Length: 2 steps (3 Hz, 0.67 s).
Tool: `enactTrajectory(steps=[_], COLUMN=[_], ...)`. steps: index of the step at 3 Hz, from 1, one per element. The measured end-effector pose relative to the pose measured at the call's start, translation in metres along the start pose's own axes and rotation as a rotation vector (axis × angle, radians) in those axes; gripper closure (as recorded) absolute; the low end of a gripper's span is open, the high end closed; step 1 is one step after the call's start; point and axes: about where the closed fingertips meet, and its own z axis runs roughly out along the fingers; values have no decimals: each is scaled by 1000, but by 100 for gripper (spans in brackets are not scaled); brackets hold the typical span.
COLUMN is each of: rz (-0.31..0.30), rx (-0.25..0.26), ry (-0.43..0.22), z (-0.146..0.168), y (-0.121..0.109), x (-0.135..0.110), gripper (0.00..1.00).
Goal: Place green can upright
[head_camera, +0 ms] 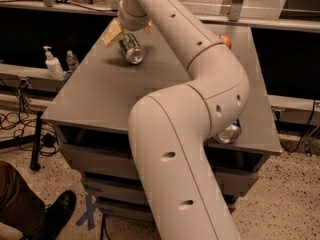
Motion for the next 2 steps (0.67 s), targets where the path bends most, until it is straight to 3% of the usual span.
enactTrajectory(steps=[1, 2], rz=[-26, -46], rx=[8, 17], ry=[23, 43], z=[13, 21], y=[-1, -2], x=[1, 3], gripper=[0, 18])
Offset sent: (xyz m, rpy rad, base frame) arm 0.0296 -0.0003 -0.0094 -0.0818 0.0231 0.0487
